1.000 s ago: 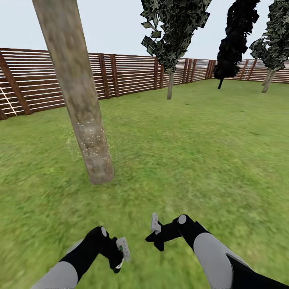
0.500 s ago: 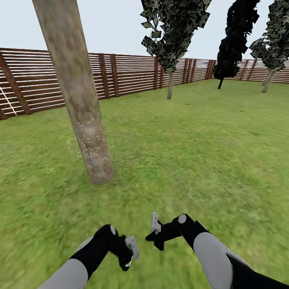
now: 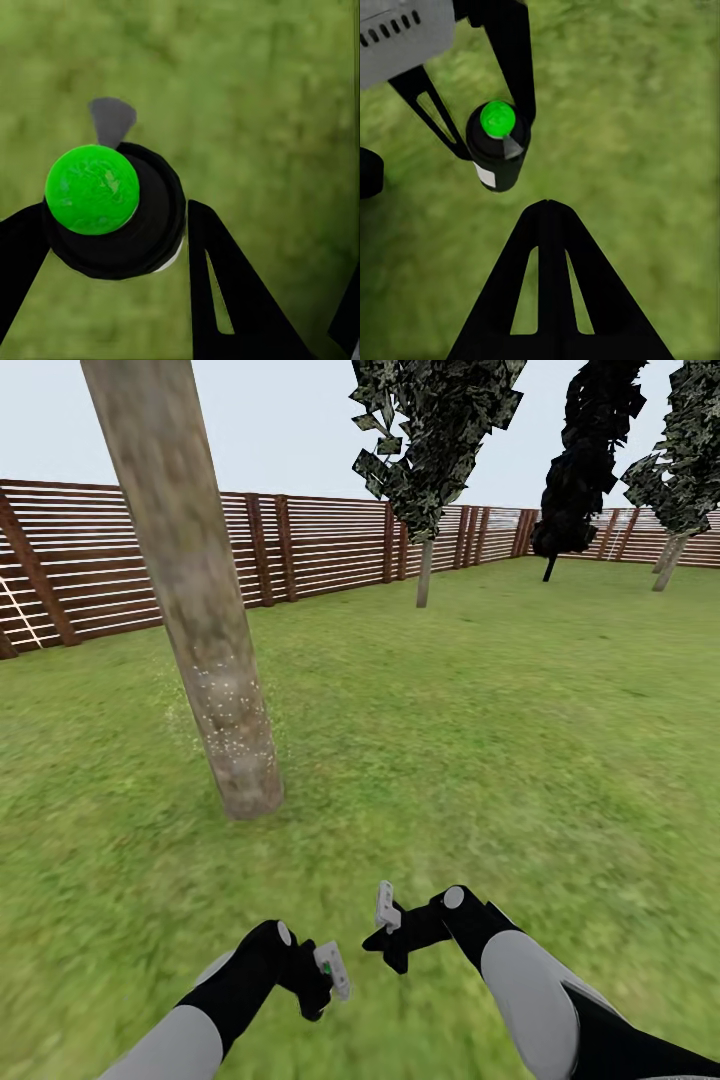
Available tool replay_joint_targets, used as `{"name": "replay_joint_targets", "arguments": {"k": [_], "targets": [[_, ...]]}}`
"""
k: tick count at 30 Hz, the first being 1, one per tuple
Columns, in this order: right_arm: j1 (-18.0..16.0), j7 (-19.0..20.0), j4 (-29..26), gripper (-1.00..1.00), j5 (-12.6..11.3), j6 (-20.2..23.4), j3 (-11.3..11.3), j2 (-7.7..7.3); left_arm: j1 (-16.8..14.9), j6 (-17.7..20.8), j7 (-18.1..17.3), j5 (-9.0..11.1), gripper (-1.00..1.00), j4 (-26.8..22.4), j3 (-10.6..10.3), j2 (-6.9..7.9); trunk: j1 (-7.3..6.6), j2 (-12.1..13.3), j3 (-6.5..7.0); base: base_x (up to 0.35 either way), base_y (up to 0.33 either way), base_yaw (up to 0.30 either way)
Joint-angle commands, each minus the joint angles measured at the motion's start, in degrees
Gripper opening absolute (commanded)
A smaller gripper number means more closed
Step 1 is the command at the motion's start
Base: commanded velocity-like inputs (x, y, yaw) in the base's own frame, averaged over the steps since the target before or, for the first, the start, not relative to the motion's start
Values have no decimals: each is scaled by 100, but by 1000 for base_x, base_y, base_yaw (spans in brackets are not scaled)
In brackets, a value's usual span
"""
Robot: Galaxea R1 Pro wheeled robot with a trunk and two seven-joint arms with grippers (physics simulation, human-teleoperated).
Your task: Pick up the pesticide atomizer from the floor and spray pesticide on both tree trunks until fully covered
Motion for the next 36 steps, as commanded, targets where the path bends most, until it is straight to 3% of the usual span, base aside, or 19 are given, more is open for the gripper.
{"name": "replay_joint_targets", "arguments": {"k": [1,12,17,23,36], "targets": [[0,0,0,-100,0,0,0,0,0,-6,1,-4,-100,2,1,-25,0,0,0,0,0,0],[0,0,9,-100,0,0,0,0,0,-28,9,18,-100,3,2,-306,0,0,0,0,0,0],[0,0,9,-100,0,0,0,0,0,-35,13,63,-100,-4,2,-318,0,0,0,0,0,0],[0,0,20,-100,0,0,0,0,0,-52,11,272,-100,-73,3,-299,0,0,0,0,0,0],[0,0,35,-100,0,0,-1,0,-88,-53,15,329,-100,-86,44,-316,0,0,0,0,0,0]]}}
